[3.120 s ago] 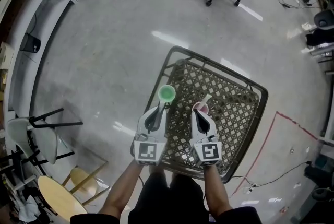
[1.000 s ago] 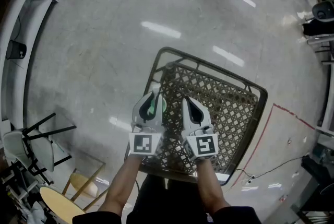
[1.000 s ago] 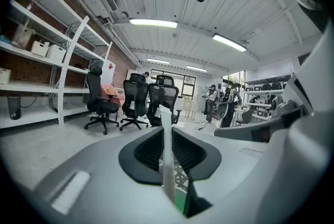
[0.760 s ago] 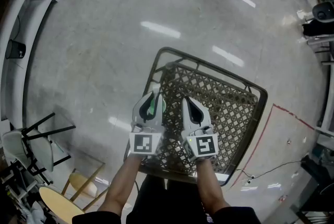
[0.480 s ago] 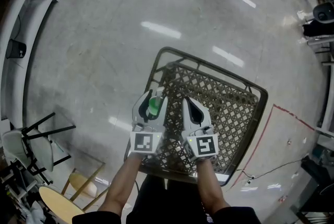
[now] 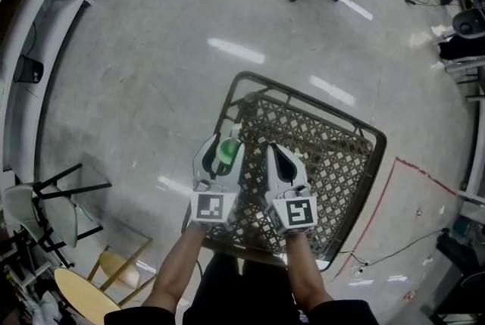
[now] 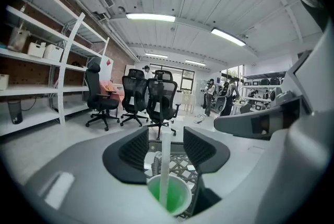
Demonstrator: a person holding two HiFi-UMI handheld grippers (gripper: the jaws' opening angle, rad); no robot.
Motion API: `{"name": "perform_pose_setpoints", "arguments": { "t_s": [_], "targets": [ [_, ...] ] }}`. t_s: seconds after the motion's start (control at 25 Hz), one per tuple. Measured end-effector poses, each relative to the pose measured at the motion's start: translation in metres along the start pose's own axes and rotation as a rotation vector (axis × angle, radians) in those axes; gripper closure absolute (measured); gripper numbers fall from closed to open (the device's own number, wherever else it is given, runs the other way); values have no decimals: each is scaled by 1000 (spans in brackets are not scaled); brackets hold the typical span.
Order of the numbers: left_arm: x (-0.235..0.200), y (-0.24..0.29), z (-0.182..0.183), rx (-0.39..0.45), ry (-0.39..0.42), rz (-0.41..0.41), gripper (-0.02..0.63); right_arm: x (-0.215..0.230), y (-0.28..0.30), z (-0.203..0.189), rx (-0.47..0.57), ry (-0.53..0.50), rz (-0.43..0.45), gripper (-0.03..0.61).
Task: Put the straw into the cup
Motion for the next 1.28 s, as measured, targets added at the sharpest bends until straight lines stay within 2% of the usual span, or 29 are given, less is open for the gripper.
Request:
{"name": "perform_pose_setpoints", "arguments": {
  "t_s": [0.44,0.68,0.84,1.04,1.28],
  "targets": [
    [18,-51,31,-4,82,18,537,-12,-50,24,47,-56,-24,575],
    [32,-86,45,8,111,11,605,-32,-85,41,88,-73,-24,575],
    [44,-110,54,21,120,-5,609,-36,-112,40,75,-108,-52,575],
    [55,-145,57,2,160,4,609,-49,-147,38,101,-108,-58,575],
    [66,-184,68,26,185,-2,609,-66,-186,39,119,-107,-74,575]
  ]
}}
Point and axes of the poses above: the fingertips, and each gripper's own axes: y forward along the fingers, x to its right, z out of its top, the point moved 9 cm from there along -y, backward along the fingers, and after that the axes turned 15 degrees about -x, right-handed, at the moved point
